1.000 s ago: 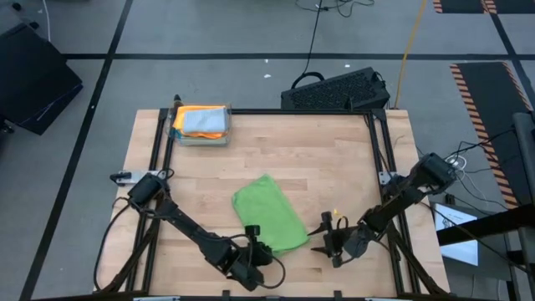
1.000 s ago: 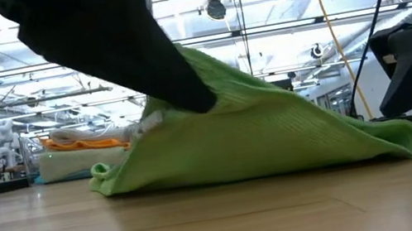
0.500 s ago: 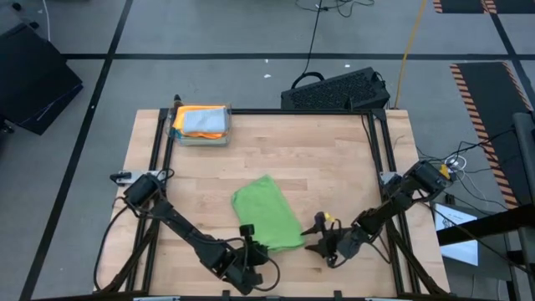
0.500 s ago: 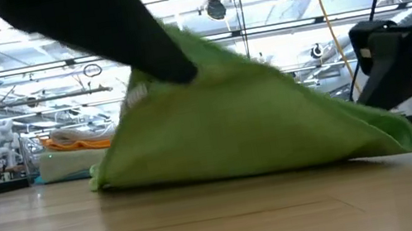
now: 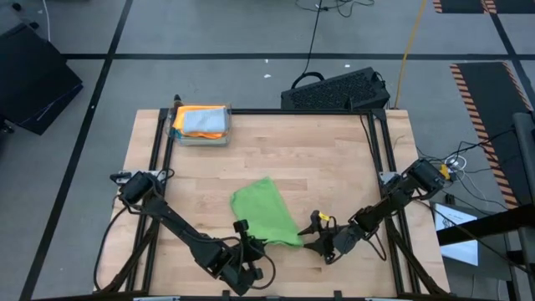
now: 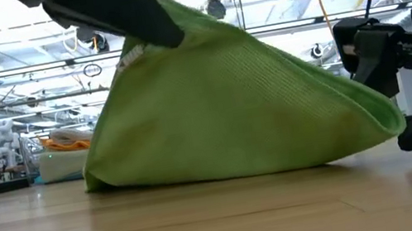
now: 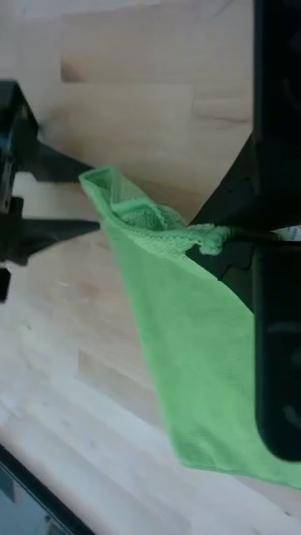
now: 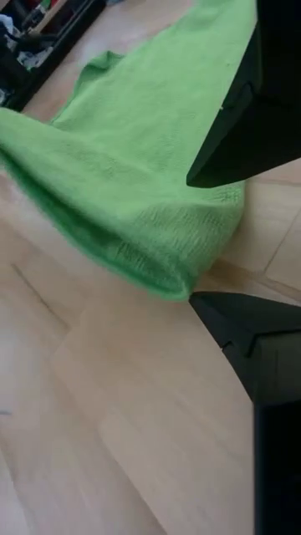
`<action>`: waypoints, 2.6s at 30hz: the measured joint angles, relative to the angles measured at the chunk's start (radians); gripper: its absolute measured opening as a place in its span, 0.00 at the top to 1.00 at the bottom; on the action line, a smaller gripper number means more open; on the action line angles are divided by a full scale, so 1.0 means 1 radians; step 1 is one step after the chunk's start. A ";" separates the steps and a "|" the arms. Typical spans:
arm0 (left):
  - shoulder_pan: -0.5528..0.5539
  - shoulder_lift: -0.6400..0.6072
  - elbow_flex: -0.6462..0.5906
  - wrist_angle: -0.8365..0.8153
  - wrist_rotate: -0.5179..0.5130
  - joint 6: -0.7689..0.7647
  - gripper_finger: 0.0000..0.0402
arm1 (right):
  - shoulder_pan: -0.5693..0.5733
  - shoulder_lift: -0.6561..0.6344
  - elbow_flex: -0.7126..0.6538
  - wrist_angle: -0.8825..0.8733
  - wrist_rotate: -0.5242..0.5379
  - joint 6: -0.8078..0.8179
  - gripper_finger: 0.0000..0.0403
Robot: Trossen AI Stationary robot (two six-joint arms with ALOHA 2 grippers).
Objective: Fold microfiber towels
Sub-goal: Fold the green microfiber cloth
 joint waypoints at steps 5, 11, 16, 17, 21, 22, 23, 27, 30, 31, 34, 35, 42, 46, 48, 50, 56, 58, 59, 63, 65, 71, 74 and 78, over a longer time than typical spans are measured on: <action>0.004 0.000 0.000 -0.031 -0.006 -0.036 0.97 | 0.007 0.000 0.001 -0.007 0.004 -0.052 0.48; 0.005 0.000 0.000 -0.038 -0.037 -0.054 0.99 | -0.002 0.000 0.001 0.010 0.000 -0.092 0.45; 0.006 0.000 0.000 -0.038 -0.053 -0.076 0.98 | -0.028 0.009 0.001 0.050 -0.022 -0.127 0.45; 0.006 0.000 0.000 -0.039 -0.053 -0.080 0.99 | -0.030 0.012 0.002 0.058 -0.022 -0.132 0.44; 0.004 0.000 0.000 -0.040 -0.055 -0.102 0.97 | -0.033 0.035 0.024 0.076 -0.022 -0.160 0.45; 0.004 0.000 0.000 -0.041 -0.055 -0.106 0.97 | -0.033 0.042 0.030 0.078 -0.022 -0.160 0.46; 0.002 0.000 0.000 -0.042 -0.054 -0.111 0.97 | -0.034 0.050 0.036 0.085 -0.025 -0.162 0.47; -0.006 0.000 0.000 -0.054 -0.055 -0.122 0.99 | -0.038 0.081 0.048 0.130 -0.047 -0.161 0.58; -0.012 0.000 0.000 -0.096 -0.055 -0.172 0.97 | -0.033 0.082 0.049 0.140 -0.046 -0.162 0.69; -0.015 0.000 0.000 -0.116 -0.055 -0.193 0.97 | -0.030 0.082 0.049 0.142 -0.043 -0.163 0.72; -0.025 0.000 0.000 -0.180 -0.055 -0.261 0.99 | -0.010 0.081 0.050 0.139 -0.032 -0.186 0.76; -0.030 0.000 0.000 -0.194 -0.056 -0.281 0.99 | -0.001 0.081 0.050 0.142 -0.014 -0.190 0.76; -0.042 0.000 0.000 -0.225 -0.058 -0.339 0.98 | 0.026 0.082 0.049 0.162 0.004 -0.204 0.63; -0.042 0.001 0.000 -0.226 -0.064 -0.348 0.98 | 0.018 0.082 0.049 0.153 -0.006 -0.196 0.54; -0.042 0.001 0.000 -0.226 -0.065 -0.349 0.97 | 0.017 0.083 0.049 0.171 0.002 -0.197 0.49; -0.043 0.001 0.000 -0.227 -0.065 -0.351 0.97 | 0.017 0.084 0.050 0.180 0.002 -0.204 0.46; -0.042 0.001 0.000 -0.227 -0.065 -0.368 0.97 | -0.010 0.123 0.115 0.143 -0.002 -0.184 0.46; -0.042 0.001 0.000 -0.227 -0.065 -0.372 0.97 | -0.019 0.148 0.144 0.143 0.010 -0.176 0.47; -0.042 0.001 0.000 -0.227 -0.065 -0.374 0.97 | -0.021 0.156 0.152 0.142 0.010 -0.177 0.47; -0.042 0.001 0.000 -0.231 -0.064 -0.378 0.98 | -0.021 0.158 0.156 0.139 0.011 -0.170 0.51; -0.042 0.001 0.000 -0.242 -0.064 -0.394 0.97 | -0.020 0.158 0.156 0.141 0.011 -0.168 0.55; -0.042 0.001 0.000 -0.248 -0.054 -0.404 0.99 | 0.007 0.148 0.155 0.152 0.011 -0.185 0.84; -0.048 0.001 0.000 -0.246 -0.053 -0.407 0.97 | 0.011 0.121 0.152 0.129 0.011 -0.190 0.97; -0.075 0.002 0.000 -0.244 -0.042 -0.412 0.99 | 0.010 0.045 0.152 0.071 0.001 -0.155 0.96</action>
